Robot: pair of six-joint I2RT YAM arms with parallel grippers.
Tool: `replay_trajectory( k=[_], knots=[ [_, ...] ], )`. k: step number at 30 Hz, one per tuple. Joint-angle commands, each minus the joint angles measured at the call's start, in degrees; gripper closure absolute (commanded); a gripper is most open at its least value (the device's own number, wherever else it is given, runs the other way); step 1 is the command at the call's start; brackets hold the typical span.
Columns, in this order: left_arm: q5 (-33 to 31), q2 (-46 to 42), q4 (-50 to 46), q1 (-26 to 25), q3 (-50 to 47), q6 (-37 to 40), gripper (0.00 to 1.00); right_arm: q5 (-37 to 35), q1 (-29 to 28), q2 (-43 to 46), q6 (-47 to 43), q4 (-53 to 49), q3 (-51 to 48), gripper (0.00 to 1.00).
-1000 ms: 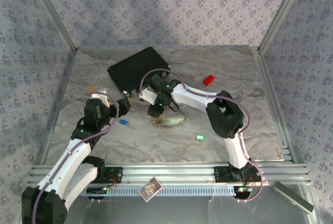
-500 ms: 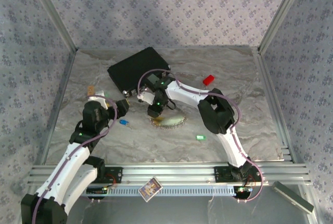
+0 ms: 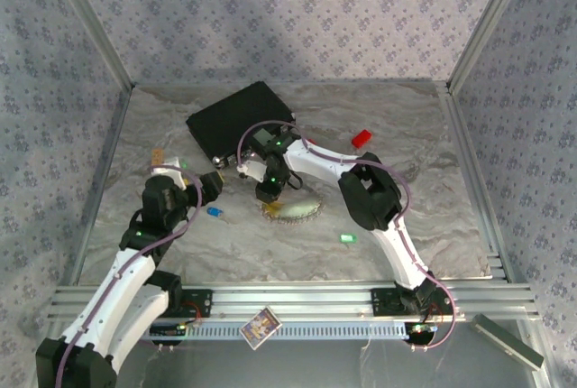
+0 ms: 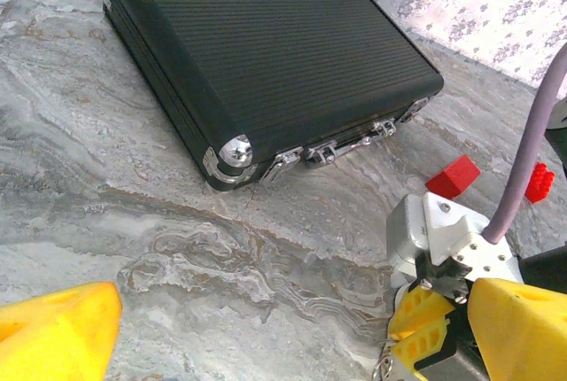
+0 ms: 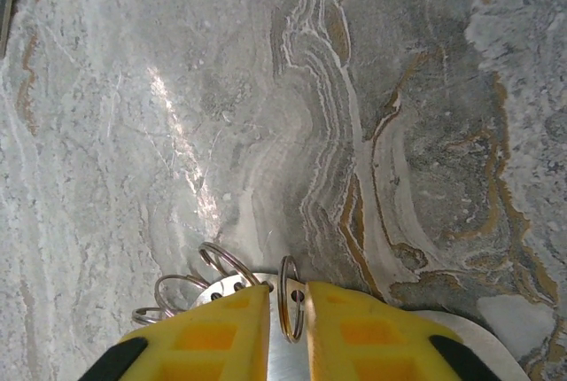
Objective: Put the keys on the keyring
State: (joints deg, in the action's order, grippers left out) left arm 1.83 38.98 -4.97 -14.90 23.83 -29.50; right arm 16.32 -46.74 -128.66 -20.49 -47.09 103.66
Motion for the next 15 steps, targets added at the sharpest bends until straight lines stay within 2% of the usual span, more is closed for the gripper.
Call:
replay_trajectory(
  k=[1, 15],
  knots=[
    [-0.8, -0.9, 0.0, 0.3, -0.4, -0.6, 0.0, -0.3, 0.3, -1.4, -0.6, -2.5, 2.1, 0.84],
    [-1.4, -1.9, -0.5, 0.3, -0.4, -0.8, 0.0, -0.7, 0.3, -2.6, -0.8, -3.6, 3.5, 0.87]
  ],
)
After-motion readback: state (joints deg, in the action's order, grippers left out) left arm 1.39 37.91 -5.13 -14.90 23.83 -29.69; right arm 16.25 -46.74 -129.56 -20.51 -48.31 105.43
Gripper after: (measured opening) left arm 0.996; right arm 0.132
